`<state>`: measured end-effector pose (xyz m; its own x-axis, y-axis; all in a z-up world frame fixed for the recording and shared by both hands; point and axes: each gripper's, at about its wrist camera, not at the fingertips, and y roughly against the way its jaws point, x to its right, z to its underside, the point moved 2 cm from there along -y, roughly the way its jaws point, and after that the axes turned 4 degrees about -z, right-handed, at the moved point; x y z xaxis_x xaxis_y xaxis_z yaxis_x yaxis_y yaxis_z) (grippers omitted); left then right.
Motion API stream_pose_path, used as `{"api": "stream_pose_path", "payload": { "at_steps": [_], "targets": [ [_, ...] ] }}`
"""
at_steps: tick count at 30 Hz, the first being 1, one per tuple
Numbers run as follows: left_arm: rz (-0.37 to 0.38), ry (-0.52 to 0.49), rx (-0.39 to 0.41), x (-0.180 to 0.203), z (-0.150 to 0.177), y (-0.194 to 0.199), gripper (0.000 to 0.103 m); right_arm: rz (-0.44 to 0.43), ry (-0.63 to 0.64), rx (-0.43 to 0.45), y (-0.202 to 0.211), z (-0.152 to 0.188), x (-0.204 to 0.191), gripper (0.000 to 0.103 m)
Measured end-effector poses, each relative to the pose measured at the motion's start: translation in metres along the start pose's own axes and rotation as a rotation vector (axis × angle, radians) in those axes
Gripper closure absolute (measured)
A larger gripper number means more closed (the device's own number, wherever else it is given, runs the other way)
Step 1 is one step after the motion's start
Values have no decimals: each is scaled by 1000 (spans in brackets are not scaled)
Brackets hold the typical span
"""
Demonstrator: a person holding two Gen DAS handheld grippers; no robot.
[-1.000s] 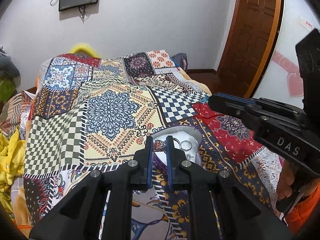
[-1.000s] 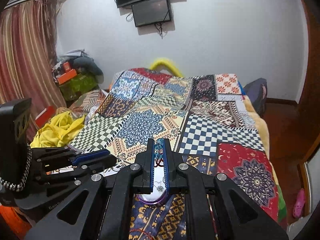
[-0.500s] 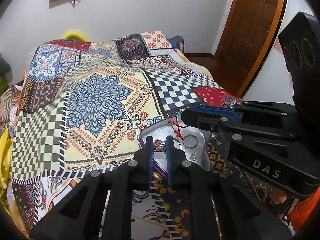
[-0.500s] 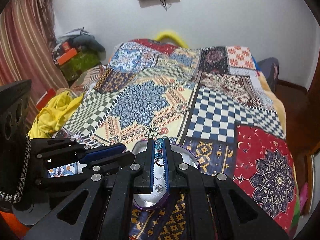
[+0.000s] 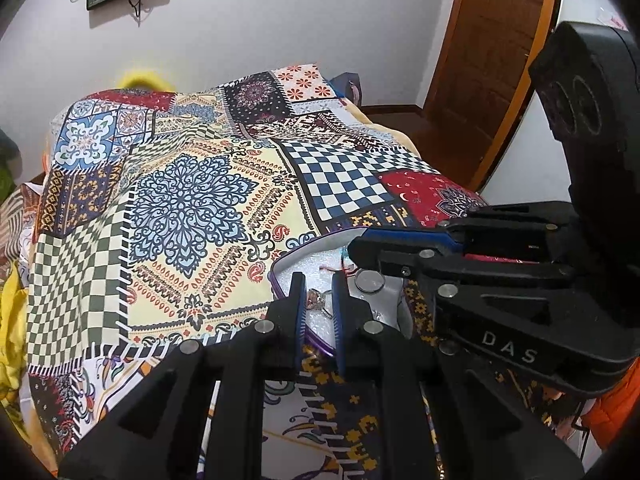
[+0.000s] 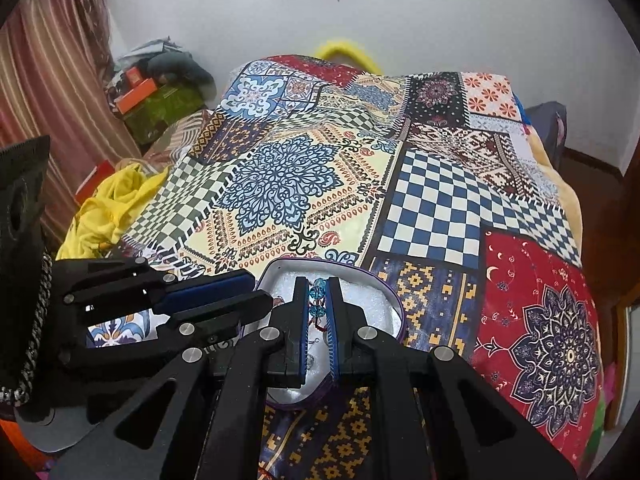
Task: Organize jewelry
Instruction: 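Withdraw the right tool and move it to the orange beaded bracelet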
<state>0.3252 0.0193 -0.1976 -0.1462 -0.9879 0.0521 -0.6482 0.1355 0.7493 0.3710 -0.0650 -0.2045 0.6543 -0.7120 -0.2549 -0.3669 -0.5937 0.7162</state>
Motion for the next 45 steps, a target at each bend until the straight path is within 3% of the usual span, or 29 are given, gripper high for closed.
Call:
{"api": "stream_pose_path", "payload": {
  "at_steps": [5, 13, 19, 26, 34, 45],
  "targets": [
    [-11, 12, 8, -3, 1, 13, 91, 21, 7, 17, 10, -1, -2, 86],
    [-24, 32, 51, -9, 3, 51, 82, 106, 46, 74, 41, 5, -13, 82],
    [-26, 22, 52, -6, 17, 73, 79, 143, 66, 125, 68, 19, -24, 68],
    [-17, -11, 20, 7, 46, 86, 79, 173, 72, 154, 88, 44, -32, 68],
    [6, -28, -37, 25, 76, 84, 79, 203, 44, 132, 89, 74, -27, 68],
    [47, -11, -130, 39, 104, 66, 79, 155, 26, -11, 46, 115, -22, 70]
  ]
}}
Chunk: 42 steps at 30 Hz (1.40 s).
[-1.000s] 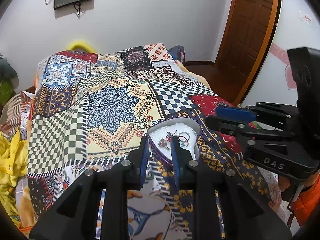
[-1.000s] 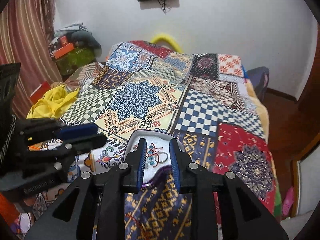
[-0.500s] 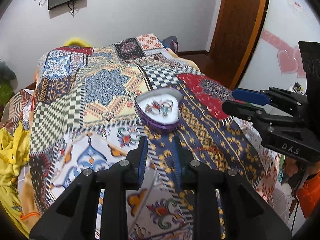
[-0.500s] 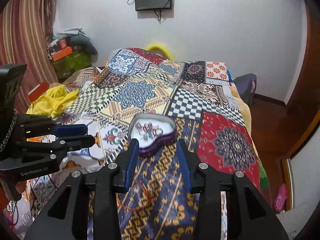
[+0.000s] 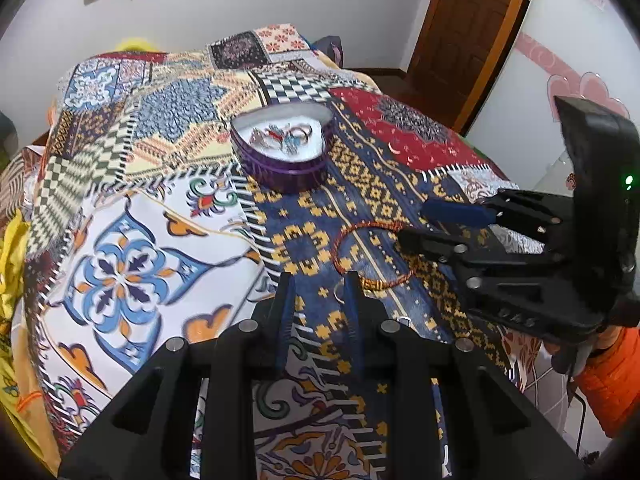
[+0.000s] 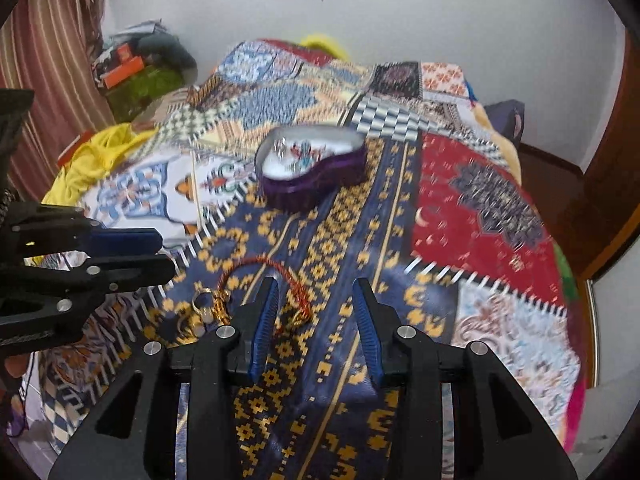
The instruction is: Organize jewelry
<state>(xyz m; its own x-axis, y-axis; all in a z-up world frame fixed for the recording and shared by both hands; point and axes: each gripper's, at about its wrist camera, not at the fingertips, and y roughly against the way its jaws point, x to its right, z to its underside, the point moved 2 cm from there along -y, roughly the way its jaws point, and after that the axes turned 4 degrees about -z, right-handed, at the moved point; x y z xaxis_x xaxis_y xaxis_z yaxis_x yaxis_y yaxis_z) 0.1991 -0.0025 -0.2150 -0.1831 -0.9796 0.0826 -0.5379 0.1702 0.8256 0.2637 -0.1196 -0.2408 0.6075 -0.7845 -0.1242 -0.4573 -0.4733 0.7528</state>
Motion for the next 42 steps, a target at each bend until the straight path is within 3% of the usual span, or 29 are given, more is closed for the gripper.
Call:
{"api": "stream_pose_path", "payload": {
  "at_steps": [3, 6, 7, 10, 23, 26, 32, 42],
  "targets": [
    [10, 10, -11, 2, 3, -4, 69, -14, 14, -13, -6, 8, -4, 75],
    [16, 8, -18, 4, 4, -7, 68, 13, 51, 5, -10, 15, -8, 81],
    [19, 6, -20, 6, 4, -8, 68, 19, 62, 6, -10, 15, -9, 92],
    [28, -4, -29, 11, 5, -11, 68, 34, 84, 8, -8, 15, -10, 97],
    [30, -11, -29, 21, 7, -26, 68, 74, 17, 60, 15, 13, 10, 99],
    [29, -33, -25, 24, 7, -26, 79, 78, 4, 69, 19, 12, 14, 99],
    [21, -42, -13, 26, 7, -24, 79, 62, -23, 93, 25, 5, 17, 100],
    [5, -24, 79, 19, -9, 4, 79, 47, -25, 159, 45, -10, 13, 100]
  ]
}}
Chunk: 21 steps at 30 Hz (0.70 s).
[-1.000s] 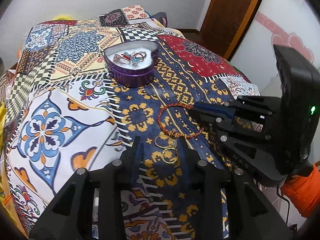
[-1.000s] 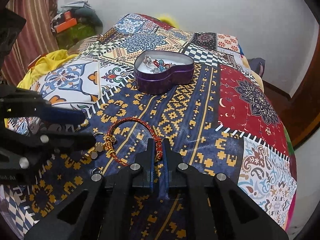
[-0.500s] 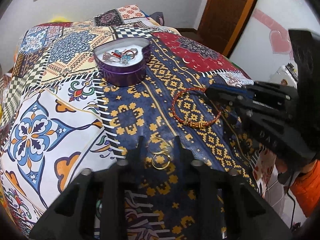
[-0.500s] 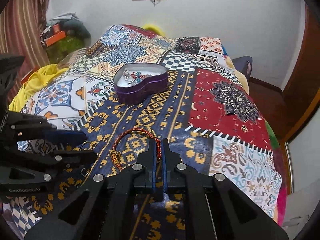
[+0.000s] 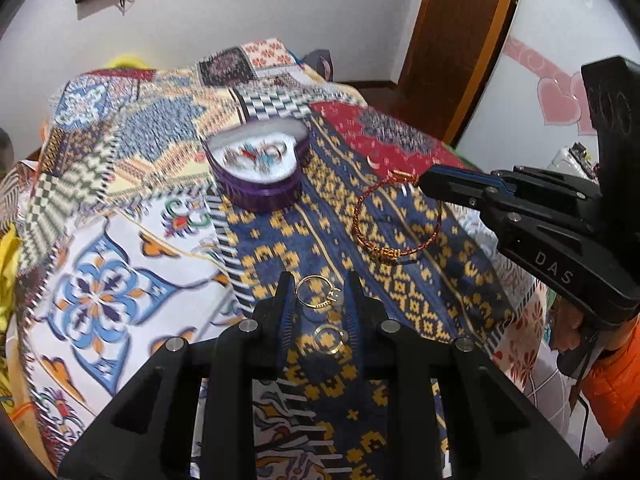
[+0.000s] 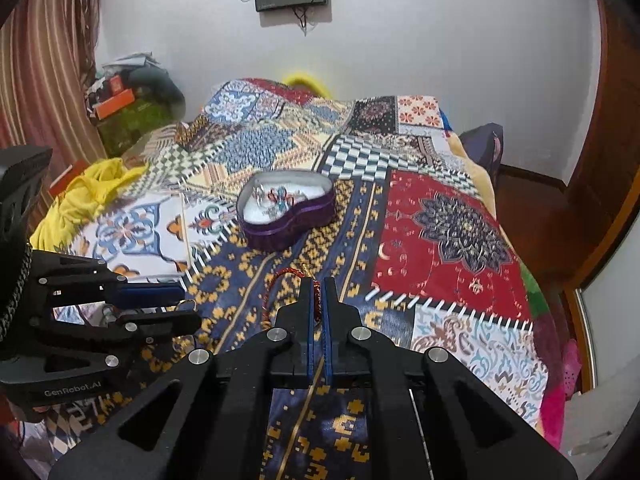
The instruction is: Organize jewelry
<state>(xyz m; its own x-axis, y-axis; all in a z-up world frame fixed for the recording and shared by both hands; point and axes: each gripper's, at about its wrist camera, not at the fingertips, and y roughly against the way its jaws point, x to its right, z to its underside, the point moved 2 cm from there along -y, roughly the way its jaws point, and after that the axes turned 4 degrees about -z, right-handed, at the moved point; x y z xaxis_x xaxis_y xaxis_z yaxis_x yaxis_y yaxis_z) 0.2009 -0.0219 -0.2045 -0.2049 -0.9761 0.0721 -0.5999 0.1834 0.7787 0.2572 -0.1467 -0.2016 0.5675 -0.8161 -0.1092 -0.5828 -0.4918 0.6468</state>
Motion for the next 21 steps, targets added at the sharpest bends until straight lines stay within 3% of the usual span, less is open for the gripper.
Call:
{"api": "stream_pose_path", "payload": {
  "at_steps": [21],
  "targets": [
    [-82, 64, 134, -46, -48, 22, 79, -32, -8, 133, 6, -54, -7, 100]
  ]
}}
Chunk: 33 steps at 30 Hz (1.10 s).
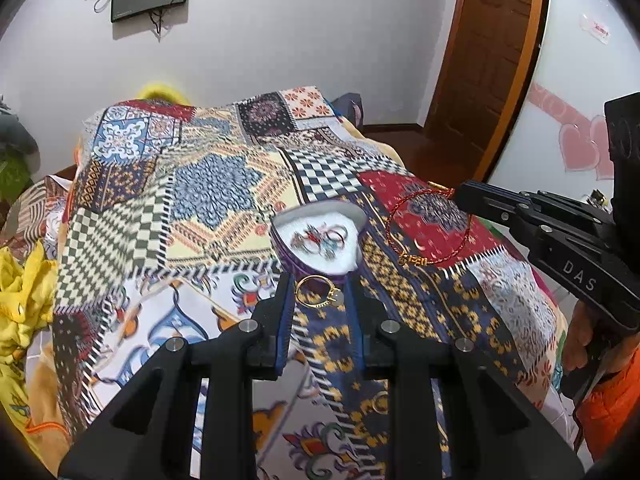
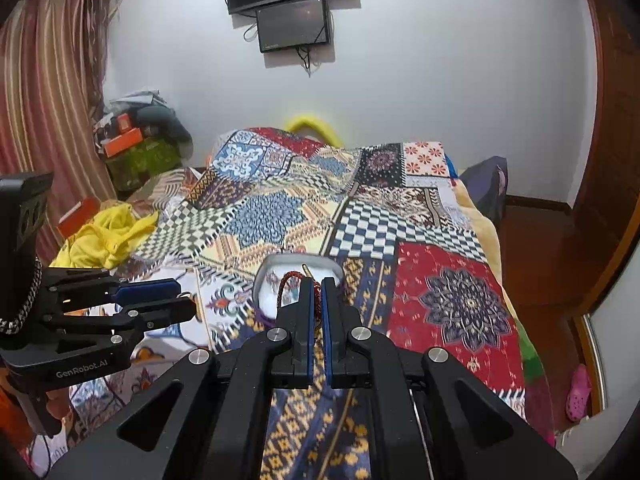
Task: Organize jewelry
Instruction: 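Carry the gold hoops with the left tool while the right tool drops the orange bracelet into the tin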
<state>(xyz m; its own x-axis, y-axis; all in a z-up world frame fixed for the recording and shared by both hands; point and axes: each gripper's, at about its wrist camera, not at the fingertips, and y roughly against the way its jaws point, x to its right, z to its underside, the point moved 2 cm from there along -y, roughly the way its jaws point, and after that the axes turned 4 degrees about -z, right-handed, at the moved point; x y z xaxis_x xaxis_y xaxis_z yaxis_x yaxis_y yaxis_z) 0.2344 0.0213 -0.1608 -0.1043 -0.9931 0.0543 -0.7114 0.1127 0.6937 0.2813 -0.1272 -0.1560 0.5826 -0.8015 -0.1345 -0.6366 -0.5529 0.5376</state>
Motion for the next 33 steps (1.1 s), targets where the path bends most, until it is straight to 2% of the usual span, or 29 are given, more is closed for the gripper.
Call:
{"api": "stream_pose_path", "payload": {
  "at_steps": [8, 19, 25, 33],
  "targets": [
    [-12, 12, 30, -9, -18, -9, 79, -14, -1, 19, -16, -17, 2, 100],
    [-15, 11, 15, -14, -35, -41, 79, -46, -31, -6, -51, -27, 7, 100],
    [-12, 5, -11, -14, -40, -62, 79, -75, -50, -47, -75, -26, 10, 100],
    [5, -11, -65, -7, -37, -88, 79, -77, -60, -149, -102, -17, 19, 100]
  ]
}}
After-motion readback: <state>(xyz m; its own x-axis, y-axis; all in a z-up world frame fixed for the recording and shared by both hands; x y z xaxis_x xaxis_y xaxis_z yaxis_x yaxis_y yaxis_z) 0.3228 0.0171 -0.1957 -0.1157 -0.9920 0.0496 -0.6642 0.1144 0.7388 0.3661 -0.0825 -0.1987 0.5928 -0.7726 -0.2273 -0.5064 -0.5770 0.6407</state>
